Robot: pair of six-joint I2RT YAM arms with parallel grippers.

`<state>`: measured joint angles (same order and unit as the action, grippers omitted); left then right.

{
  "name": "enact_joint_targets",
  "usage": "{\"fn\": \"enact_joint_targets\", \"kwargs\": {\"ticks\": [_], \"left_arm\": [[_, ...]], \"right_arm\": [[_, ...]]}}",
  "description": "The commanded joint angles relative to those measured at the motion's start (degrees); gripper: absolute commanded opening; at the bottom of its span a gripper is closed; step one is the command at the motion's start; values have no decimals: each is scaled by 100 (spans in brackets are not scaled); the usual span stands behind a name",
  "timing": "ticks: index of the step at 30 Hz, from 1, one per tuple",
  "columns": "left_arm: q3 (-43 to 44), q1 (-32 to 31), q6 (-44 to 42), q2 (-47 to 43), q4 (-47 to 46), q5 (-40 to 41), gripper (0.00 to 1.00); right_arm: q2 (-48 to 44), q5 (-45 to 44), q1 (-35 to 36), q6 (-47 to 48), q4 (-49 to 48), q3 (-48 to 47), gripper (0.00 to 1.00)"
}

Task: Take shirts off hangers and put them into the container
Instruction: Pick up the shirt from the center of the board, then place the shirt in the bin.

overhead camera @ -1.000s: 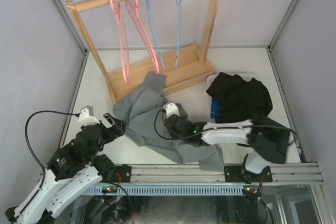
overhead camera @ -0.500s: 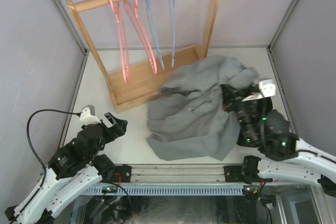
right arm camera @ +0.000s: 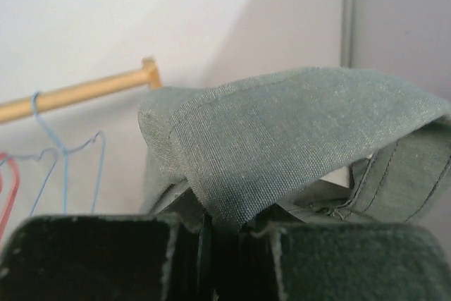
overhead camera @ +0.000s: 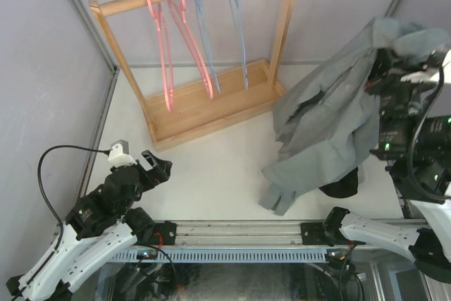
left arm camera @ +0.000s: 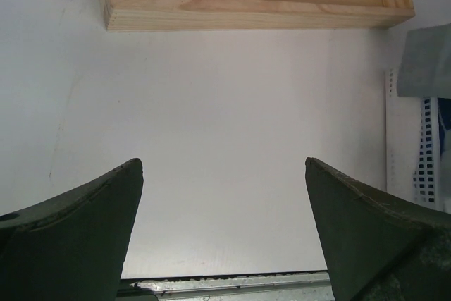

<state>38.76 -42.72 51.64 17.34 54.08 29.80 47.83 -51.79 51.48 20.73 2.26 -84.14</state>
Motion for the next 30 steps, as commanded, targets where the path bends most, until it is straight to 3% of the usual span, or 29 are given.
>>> {"fn": "enact_joint_targets", "kwargs": {"ticks": [1, 4, 7, 11, 14, 16, 22, 26, 30], "left_arm": [[123, 22, -77, -9, -249, 10, 100], [132, 27, -61, -19, -230, 46, 100], [110, 27, -19, -30, -235, 31, 100], [29, 26, 4, -40, -288, -28, 100], [32, 27, 16, -33, -232, -51, 100], [-54, 27, 18, -38, -312, -65, 100], [-40, 27, -40, 186, -521, -241, 100], [14, 22, -53, 248, -504, -264, 100], [-12, 26, -41, 102, -381, -202, 100]], "right_arm": [[780, 632, -692, 308, 797, -1256, 0], [1122, 539, -1297, 237, 1120, -1395, 0], [1227, 936, -2099, -1083, 2418, -976, 0], [887, 1843, -3098, -2981, 3239, 1166, 0], [644, 2669, -3692, -3875, 3078, 2939, 0], [731, 3623, -3958, -4082, 2817, 3461, 0], [1672, 3884, -4167, -4018, 2759, 3678, 1], [1499, 4082, -4181, -3982, 2991, 3340, 9], [469, 3691, -4035, -3680, 3202, 2474, 41]]}}
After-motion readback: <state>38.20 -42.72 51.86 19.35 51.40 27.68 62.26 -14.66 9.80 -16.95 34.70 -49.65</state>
